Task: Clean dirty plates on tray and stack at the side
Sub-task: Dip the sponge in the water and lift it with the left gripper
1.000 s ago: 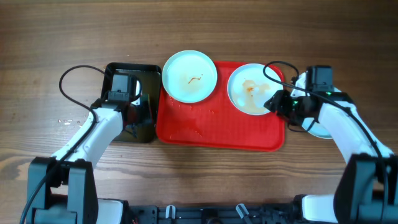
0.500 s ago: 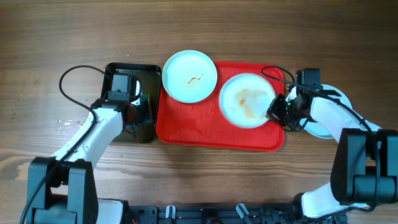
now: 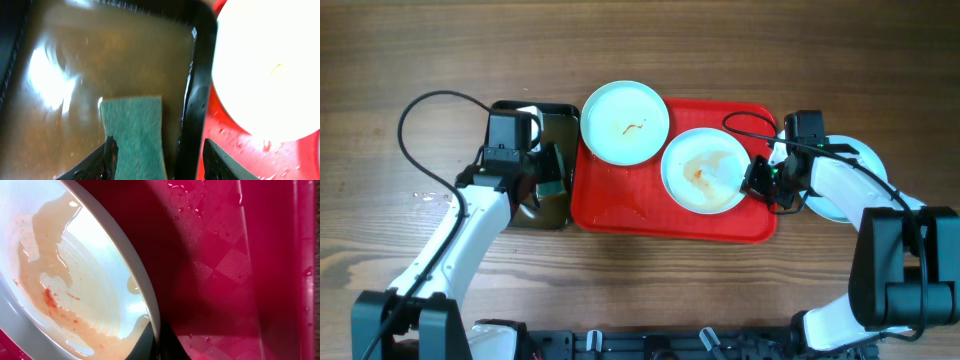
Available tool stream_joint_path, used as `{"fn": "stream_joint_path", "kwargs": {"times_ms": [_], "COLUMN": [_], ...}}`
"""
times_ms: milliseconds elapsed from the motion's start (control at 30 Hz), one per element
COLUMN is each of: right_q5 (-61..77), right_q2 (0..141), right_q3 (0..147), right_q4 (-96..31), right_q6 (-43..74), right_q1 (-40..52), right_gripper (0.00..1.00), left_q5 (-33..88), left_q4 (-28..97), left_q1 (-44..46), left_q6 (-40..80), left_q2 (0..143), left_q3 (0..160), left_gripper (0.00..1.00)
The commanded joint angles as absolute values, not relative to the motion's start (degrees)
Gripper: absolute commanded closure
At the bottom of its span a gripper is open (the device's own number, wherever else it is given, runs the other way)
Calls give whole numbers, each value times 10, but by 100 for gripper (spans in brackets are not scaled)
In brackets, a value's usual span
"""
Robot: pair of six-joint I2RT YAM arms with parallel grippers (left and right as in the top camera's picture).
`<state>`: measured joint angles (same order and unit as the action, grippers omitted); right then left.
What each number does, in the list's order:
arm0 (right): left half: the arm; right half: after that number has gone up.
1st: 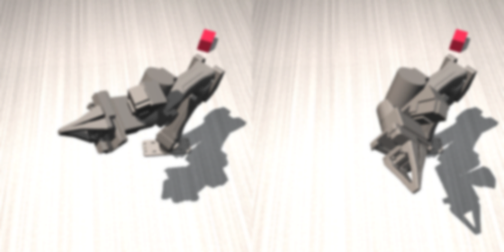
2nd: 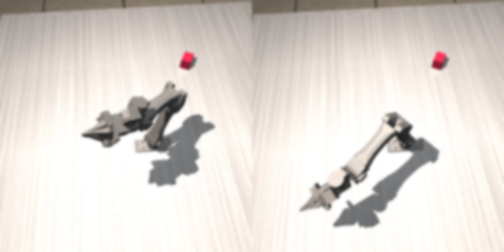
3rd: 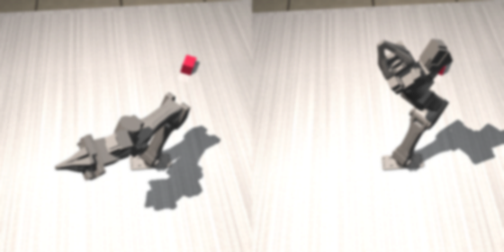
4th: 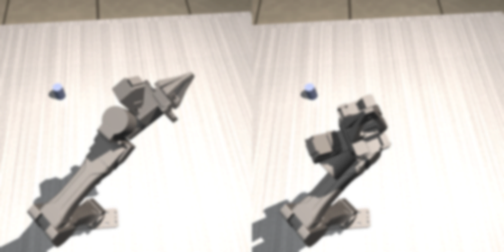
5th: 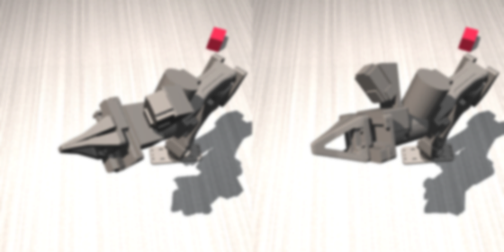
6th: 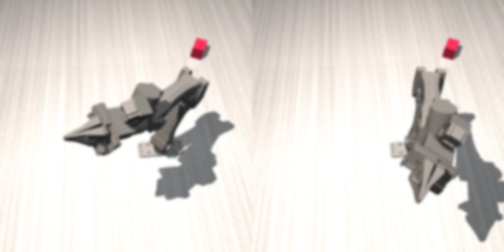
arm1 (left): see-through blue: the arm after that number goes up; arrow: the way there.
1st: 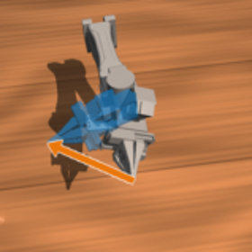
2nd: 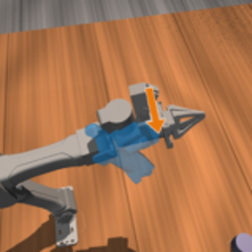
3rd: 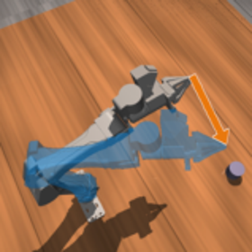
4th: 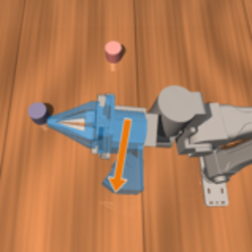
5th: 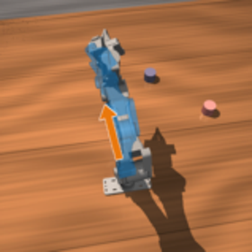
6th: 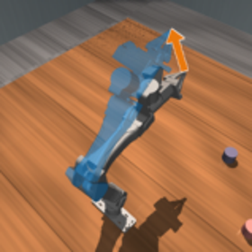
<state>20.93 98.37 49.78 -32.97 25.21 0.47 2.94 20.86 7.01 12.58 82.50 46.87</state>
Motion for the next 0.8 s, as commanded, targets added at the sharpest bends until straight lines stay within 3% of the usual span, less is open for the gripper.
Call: {"fn": "stream_joint_path", "kwargs": {"times_ms": [0,400,500,600,700,767], "right_q5": [190,190,190,191,191,191], "right_q2": [999,999,999,999,999,999], "right_q3": [482,482,482,482,482,482], "right_q4": [-334,-335,-335,-335,-337,-337], "right_q6": [239,239,239,240,240,240], "right_q1": [10,10,10,10,10,10], "right_gripper": [96,96,96,96,95,96], "left_q5": [19,-9,7,12,13,13], "left_q4": [204,235,219,209,210,210], "left_q1": [69,69,69,69,69,69], "left_q6": [129,160,160,172,172,172], "left_q2": [835,931,946,963,982,989], "left_q3": [469,469,469,469,469,469], "left_gripper": [48,46,63,69,69,77]}}
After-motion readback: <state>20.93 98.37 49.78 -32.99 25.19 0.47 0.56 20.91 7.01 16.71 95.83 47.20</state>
